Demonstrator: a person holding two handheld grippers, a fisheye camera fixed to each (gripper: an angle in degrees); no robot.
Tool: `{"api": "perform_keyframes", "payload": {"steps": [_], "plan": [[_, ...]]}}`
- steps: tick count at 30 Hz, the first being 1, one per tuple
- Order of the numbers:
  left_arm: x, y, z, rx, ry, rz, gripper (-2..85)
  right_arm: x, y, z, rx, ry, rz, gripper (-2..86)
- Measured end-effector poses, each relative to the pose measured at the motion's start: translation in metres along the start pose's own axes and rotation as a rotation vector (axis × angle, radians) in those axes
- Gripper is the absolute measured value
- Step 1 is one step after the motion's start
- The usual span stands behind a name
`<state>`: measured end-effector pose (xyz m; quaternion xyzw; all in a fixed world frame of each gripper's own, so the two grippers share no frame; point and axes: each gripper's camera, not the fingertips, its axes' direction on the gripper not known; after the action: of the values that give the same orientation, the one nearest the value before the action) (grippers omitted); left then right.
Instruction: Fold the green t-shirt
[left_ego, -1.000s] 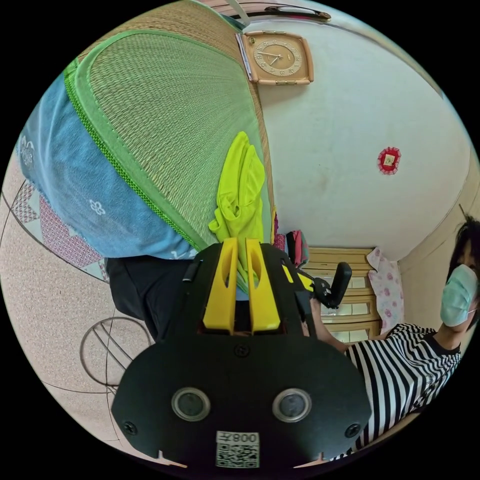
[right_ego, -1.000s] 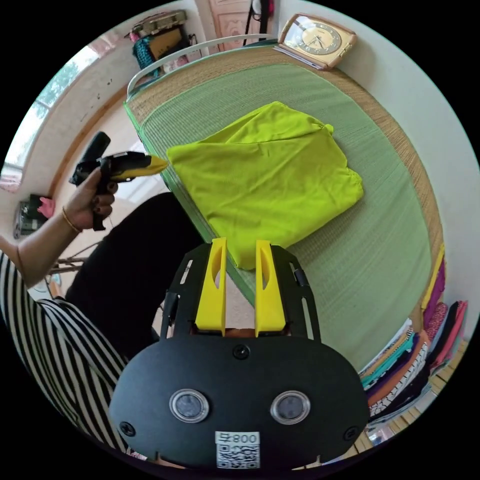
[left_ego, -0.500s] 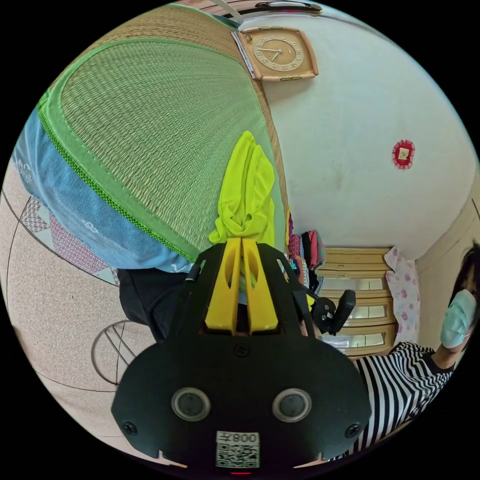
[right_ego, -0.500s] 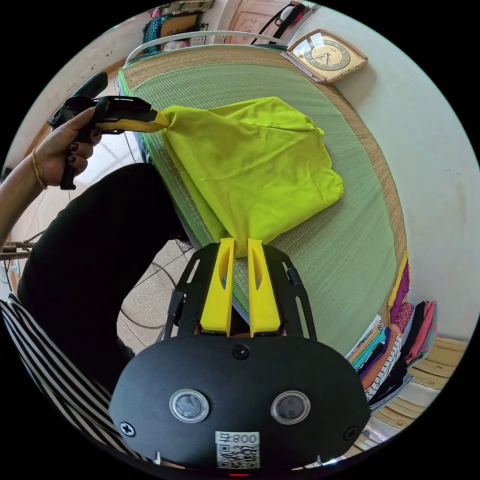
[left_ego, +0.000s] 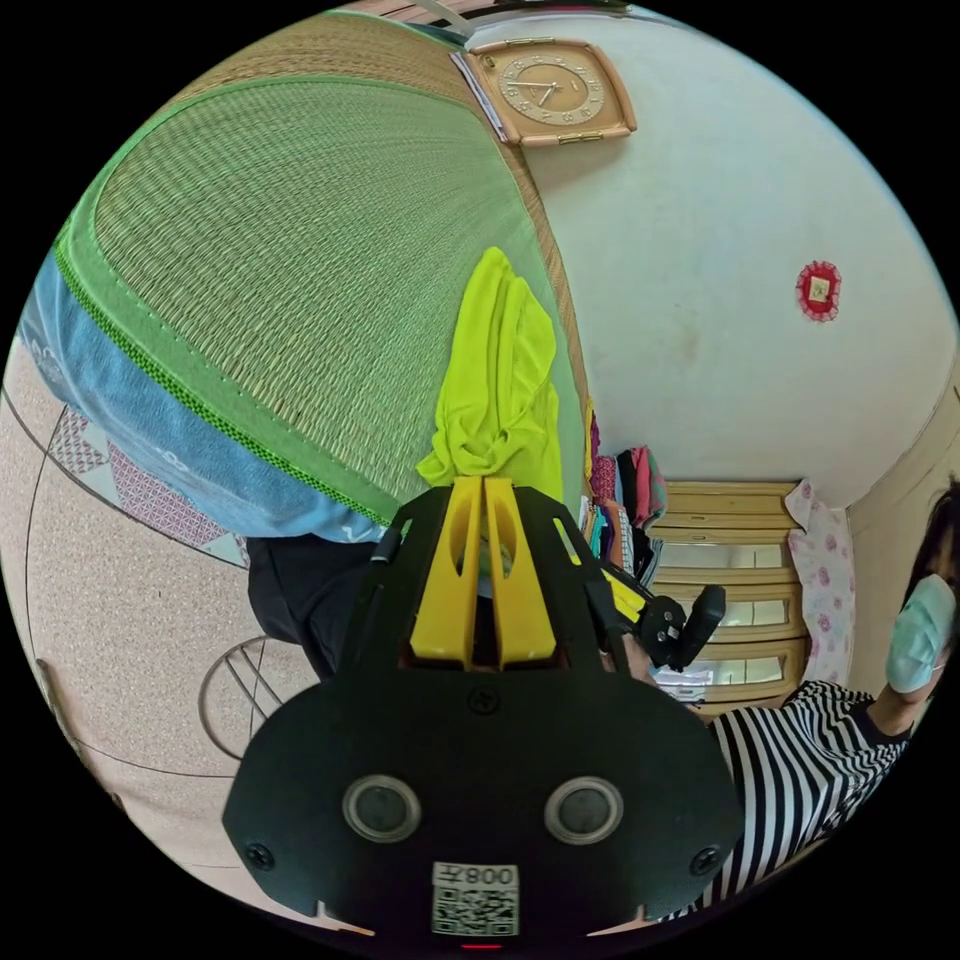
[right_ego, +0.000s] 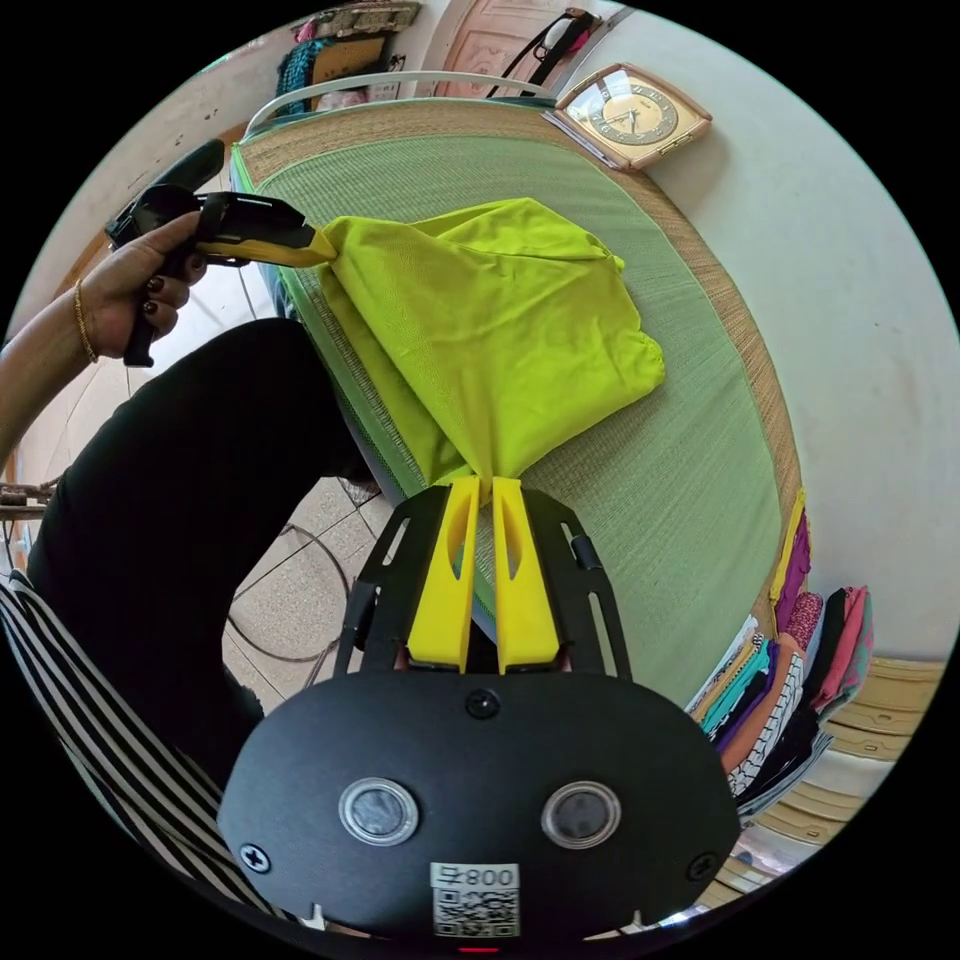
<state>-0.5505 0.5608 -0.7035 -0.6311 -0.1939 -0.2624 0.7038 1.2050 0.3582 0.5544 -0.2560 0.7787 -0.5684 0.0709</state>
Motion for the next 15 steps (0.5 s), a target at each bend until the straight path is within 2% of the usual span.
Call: {"api": "perform_keyframes", "payload": {"steps": [9,15], "plan": [[0.012,0.009,0.008,-0.012,-0.09,0.007,0.1,-0.02,0.009,0.014,-0.031,0.035,-0.064,2.2],[0.021,0.015,0.017,-0.021,-0.113,0.005,0.1,-0.005,0.022,0.029,-0.069,-0.05,-0.025,1.7]]}}
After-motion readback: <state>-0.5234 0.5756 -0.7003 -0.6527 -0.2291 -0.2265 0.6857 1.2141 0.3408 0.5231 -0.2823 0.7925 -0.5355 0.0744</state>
